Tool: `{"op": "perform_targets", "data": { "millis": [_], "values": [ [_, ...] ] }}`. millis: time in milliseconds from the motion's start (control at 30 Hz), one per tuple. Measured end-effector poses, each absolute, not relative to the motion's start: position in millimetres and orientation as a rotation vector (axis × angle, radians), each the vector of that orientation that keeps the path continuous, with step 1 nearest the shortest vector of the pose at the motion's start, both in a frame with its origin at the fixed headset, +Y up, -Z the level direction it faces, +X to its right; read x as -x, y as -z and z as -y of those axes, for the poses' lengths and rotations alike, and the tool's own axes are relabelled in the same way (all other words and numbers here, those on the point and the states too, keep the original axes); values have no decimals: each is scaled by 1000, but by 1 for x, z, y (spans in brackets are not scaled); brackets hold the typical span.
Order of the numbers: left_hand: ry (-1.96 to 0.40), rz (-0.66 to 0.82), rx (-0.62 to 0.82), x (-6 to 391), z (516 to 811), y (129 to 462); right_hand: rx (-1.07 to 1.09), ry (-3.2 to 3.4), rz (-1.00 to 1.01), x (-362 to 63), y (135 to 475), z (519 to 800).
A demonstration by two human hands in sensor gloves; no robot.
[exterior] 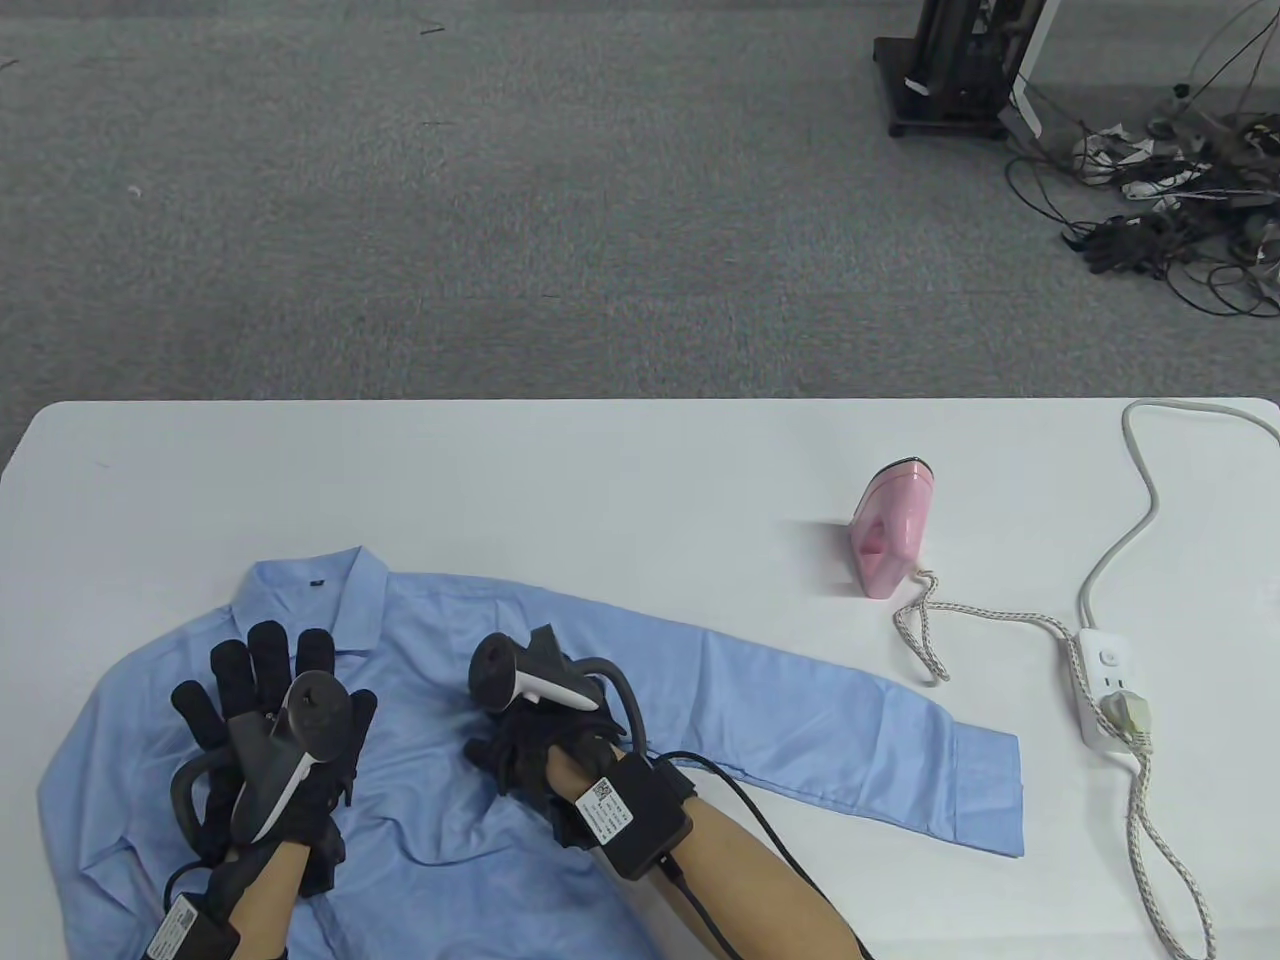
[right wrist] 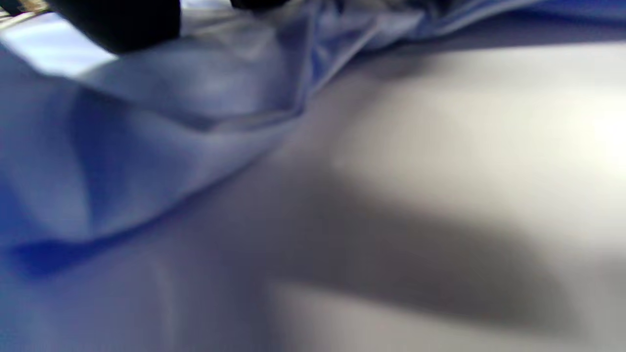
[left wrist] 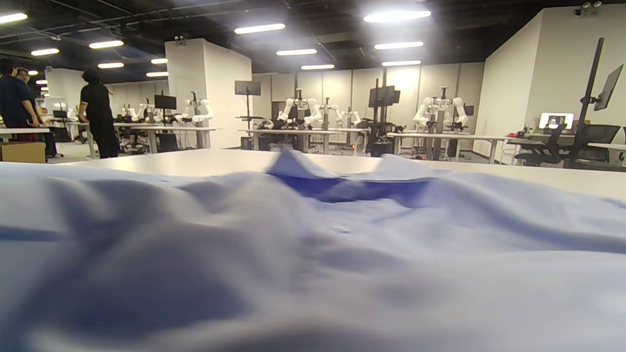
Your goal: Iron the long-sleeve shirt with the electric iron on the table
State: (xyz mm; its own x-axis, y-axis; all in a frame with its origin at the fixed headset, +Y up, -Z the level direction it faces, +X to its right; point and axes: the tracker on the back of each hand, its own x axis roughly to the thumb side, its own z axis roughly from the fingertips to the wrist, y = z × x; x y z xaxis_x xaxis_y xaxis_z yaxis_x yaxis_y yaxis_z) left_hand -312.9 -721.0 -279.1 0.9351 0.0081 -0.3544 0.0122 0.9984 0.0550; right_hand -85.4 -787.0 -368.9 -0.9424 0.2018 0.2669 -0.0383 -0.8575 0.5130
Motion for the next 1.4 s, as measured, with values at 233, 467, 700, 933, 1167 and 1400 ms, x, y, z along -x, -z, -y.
{"op": "perform_targets", "data": {
  "millis": [233, 467, 700, 933, 1167, 1400],
  "values": [
    [-2, -300, -66, 296, 712, 271, -38, -2857, -785, -23, 427, 790],
    [-162, -213, 286, 284, 755, 287, 127, -2808, -766, -88, 440, 792],
    [-193, -272, 484, 281, 790, 310, 122, -2775, -776, -116, 435, 794],
    [-214, -353, 436, 311, 792, 368, 122, -2646, -842, -138, 447, 801],
    [-227, -337, 492, 309, 798, 403, 210, -2777, -681, -141, 459, 796],
    [-102, -234, 422, 296, 763, 344, 52, -2885, -463, -131, 406, 753]
  ]
}}
